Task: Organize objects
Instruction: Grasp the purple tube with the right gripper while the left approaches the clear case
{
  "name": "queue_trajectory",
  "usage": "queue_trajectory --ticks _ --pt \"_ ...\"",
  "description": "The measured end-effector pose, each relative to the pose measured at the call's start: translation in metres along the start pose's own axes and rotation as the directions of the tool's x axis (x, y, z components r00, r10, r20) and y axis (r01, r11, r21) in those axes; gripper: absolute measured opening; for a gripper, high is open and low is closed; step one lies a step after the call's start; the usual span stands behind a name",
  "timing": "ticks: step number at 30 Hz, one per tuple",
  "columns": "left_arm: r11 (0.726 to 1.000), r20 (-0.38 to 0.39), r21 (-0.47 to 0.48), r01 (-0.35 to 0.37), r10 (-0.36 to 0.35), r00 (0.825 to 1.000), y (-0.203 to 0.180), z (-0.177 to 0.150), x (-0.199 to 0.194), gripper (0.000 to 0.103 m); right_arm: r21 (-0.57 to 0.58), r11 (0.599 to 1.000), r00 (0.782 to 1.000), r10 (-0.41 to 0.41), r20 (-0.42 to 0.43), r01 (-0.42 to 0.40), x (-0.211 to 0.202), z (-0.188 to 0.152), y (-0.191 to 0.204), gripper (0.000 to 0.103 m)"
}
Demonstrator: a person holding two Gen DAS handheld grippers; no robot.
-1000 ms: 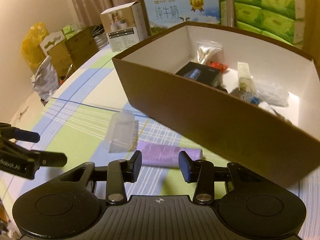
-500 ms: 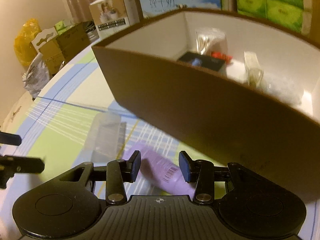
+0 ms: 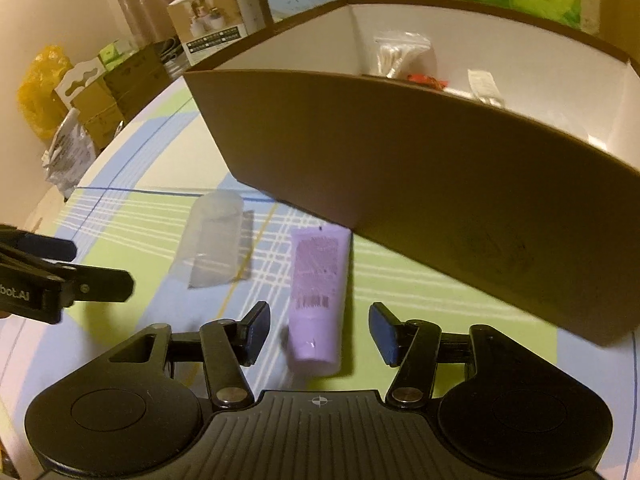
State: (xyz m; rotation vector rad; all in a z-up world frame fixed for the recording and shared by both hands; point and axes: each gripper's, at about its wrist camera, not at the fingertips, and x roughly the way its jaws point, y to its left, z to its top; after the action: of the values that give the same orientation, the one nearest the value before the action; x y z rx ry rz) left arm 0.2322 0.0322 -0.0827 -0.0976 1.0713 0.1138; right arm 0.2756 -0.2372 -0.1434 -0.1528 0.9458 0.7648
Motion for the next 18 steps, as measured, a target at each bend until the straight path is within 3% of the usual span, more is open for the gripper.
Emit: queue_trajectory --ticks 2,5,6,18 --pt "1.000 -0.001 0.004 0.004 -0.004 1.000 -0.005 0.004 0.006 0.102 -0.015 1.000 1.000 -0.023 -0.005 0.023 0.005 0.001 0.003 0.052" --pt "1.000 0.003 0.015 0.020 -0.020 1.000 -0.014 0.010 0.014 0.102 -0.009 0.999 0.999 -0.036 -0.009 0.036 0.010 0.001 0.001 0.033" --pt "1.000 0.005 0.017 0.019 -0.019 1.000 -0.018 0.012 0.017 0.102 -0.007 0.999 0.999 -0.044 -0.003 0.044 0.010 0.001 0.001 0.030" --pt "1.000 0.013 0.019 -0.008 0.008 1.000 -0.037 0.037 0.055 0.098 -0.003 0.999 0.999 -0.041 0.010 0.041 0.011 0.001 -0.001 0.030"
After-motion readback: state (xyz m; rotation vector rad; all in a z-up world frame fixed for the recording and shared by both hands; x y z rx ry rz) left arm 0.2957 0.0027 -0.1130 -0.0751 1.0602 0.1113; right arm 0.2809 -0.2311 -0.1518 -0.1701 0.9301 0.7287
